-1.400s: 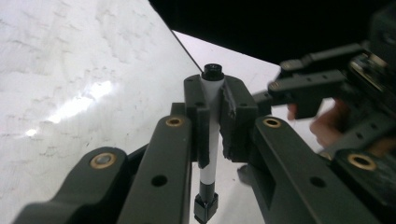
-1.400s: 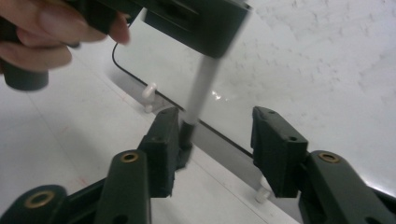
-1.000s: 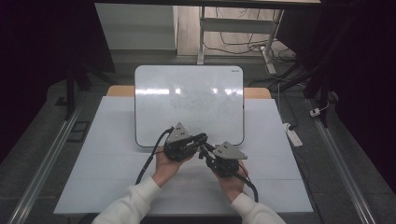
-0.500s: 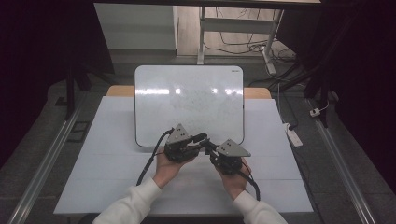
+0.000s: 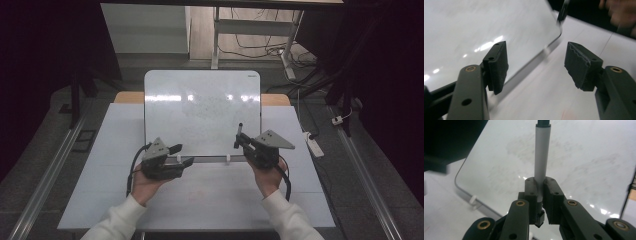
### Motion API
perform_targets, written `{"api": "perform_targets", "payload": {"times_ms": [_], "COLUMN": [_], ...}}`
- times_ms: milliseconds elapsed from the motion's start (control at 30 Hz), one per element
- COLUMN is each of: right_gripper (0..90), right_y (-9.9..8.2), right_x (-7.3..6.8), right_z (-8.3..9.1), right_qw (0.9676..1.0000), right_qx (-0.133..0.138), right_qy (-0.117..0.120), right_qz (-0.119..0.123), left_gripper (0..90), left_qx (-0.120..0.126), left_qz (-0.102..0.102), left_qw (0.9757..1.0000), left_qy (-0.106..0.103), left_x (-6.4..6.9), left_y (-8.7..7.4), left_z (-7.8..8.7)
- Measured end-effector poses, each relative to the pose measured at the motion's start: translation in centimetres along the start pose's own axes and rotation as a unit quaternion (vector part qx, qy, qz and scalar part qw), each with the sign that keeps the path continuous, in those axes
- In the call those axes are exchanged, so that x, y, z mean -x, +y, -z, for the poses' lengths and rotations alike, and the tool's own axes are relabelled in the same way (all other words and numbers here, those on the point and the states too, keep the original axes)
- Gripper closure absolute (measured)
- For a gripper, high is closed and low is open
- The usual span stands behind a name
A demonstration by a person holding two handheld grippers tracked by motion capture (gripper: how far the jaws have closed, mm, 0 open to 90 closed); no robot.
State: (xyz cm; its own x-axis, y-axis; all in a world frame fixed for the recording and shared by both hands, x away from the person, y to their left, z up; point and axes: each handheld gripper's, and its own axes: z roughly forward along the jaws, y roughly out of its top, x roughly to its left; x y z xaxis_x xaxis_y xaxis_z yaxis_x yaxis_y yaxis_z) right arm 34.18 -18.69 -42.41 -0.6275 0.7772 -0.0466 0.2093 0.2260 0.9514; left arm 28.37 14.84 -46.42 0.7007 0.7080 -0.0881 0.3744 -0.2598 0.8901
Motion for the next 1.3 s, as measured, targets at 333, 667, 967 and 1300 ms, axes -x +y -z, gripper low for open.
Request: {"api": "perform_targets", "payload": {"times_ms": [333, 667, 967, 1300], "right_gripper": [80.5, 80.4, 80.4, 80.4], "right_y": [3.5, 7.4, 8.9, 9.2], "right_x": [3.3, 5.6, 8.6, 11.0], "right_z": [-1.4, -3.5, -7.8, -11.6], "right_qw": [0.9994, 0.9975, 0.9911, 0.9836], "right_qx": [-0.004, -0.045, -0.101, -0.128], "right_qy": [-0.026, -0.048, -0.068, -0.098], "right_qz": [-0.022, -0.025, -0.053, -0.081], "left_gripper": [33.3, 27.5, 27.0, 26.2], "left_qx": [-0.025, -0.065, -0.084, -0.088], "left_qz": [0.024, 0.033, 0.031, 0.032], "left_qw": [0.9984, 0.9962, 0.9950, 0.9945], "left_qy": [0.045, 0.048, 0.044, 0.046], "left_x": [-1.9, -2.2, -2.5, -2.7], "left_y": [-4.7, -6.5, -6.9, -7.1], "left_z": [5.2, 6.7, 6.1, 5.9]}}
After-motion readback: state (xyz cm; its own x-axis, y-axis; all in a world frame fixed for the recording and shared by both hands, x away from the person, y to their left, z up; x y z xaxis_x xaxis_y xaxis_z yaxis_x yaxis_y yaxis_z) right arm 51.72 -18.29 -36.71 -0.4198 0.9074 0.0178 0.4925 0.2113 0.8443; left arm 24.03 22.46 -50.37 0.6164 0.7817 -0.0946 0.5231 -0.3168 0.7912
